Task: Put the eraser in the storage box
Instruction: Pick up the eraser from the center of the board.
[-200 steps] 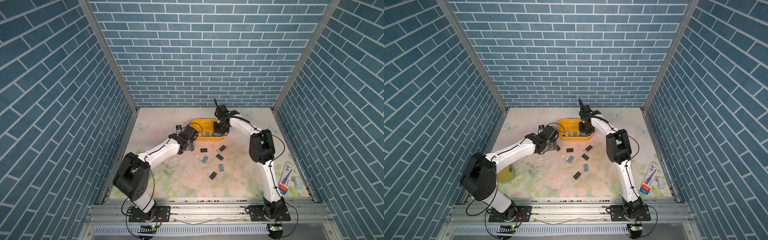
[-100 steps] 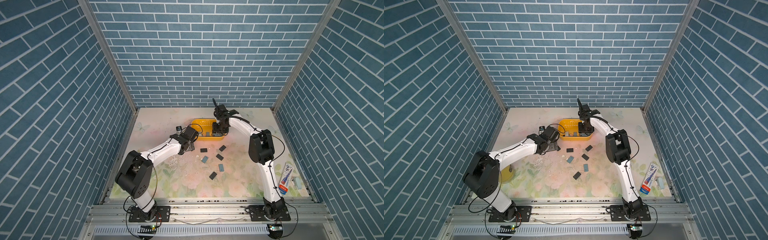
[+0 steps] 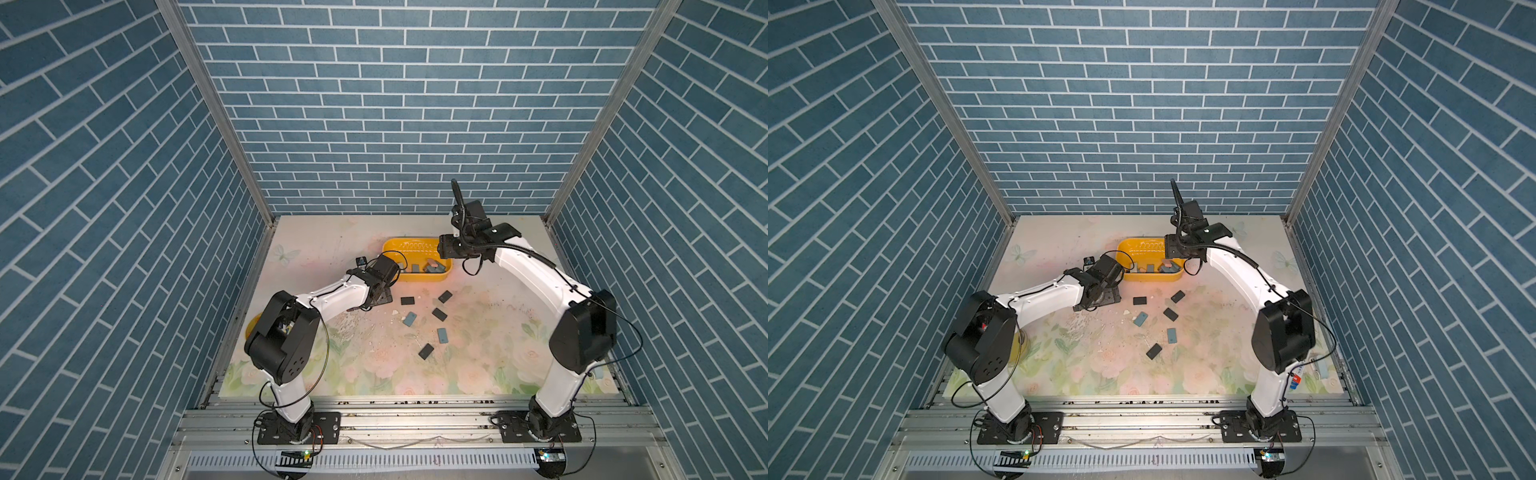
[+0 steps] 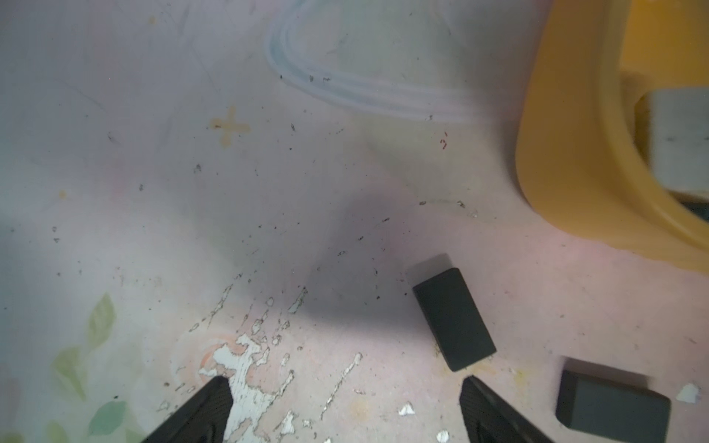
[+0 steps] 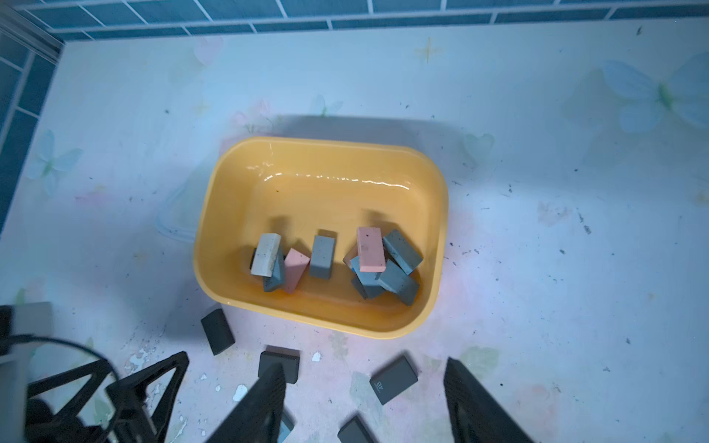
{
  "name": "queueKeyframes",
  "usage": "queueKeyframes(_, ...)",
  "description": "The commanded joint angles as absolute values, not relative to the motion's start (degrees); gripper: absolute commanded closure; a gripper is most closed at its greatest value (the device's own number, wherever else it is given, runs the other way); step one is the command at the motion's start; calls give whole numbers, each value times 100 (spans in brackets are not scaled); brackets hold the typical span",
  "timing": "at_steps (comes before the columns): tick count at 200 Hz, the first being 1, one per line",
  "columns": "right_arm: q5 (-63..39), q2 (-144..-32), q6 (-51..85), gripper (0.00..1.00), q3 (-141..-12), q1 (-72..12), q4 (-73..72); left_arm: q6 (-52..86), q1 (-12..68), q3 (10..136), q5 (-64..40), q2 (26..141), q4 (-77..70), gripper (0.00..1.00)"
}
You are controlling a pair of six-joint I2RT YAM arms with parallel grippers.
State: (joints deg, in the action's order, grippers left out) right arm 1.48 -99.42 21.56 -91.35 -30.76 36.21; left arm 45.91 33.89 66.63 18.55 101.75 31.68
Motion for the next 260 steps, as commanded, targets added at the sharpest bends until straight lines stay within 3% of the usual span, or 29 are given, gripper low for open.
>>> queueKeyframes(1,347,-9590,2135,32,-8372,-3111,3173,4794,3398,6868,1749,10326,3166,4)
queueKeyframes(125,629,-7990,2289,32,-5995,-3506,1956,5320,3397,7600,1547,11167,3212,9)
queueKeyframes(260,697,-7650,2432,32,-5624,-3666,1663,5450,3428,7715,1390,11520,3184,36)
